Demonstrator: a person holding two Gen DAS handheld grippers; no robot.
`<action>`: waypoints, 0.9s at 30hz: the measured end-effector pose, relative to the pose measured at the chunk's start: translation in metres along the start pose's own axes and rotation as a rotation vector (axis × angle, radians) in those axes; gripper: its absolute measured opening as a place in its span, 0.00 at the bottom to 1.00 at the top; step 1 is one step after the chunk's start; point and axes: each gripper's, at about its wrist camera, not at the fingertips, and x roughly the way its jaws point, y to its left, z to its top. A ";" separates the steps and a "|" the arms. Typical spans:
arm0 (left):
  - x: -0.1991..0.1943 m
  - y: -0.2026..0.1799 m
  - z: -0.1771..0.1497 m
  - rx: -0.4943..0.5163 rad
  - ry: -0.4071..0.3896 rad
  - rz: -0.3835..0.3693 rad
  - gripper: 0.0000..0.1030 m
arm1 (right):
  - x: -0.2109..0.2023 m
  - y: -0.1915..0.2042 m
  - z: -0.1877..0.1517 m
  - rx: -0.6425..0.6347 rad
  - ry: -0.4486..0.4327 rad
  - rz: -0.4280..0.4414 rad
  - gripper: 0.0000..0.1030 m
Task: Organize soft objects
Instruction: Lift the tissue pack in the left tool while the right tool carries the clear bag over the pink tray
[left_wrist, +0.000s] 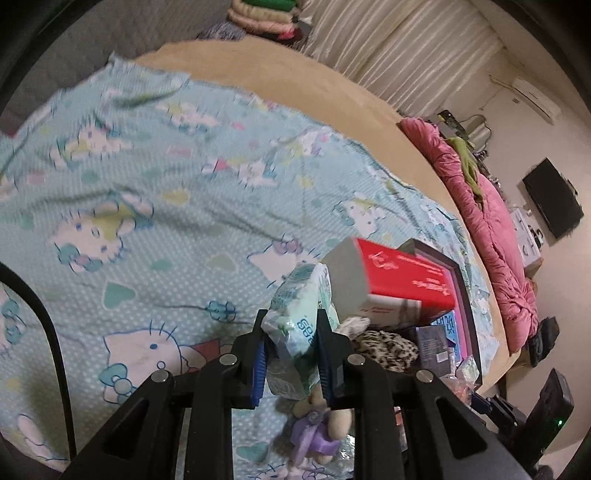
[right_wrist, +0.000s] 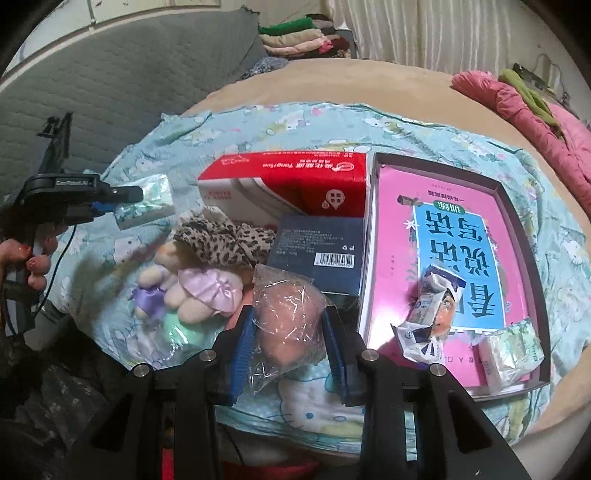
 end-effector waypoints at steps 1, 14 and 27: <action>-0.004 -0.004 0.001 0.009 -0.006 0.001 0.23 | -0.001 0.000 0.000 0.003 -0.004 0.002 0.37; -0.026 -0.065 -0.003 0.113 -0.031 -0.062 0.23 | -0.027 -0.003 0.010 0.032 -0.123 -0.003 0.36; -0.025 -0.121 -0.017 0.216 -0.012 -0.100 0.23 | -0.051 -0.034 0.012 0.139 -0.210 -0.024 0.35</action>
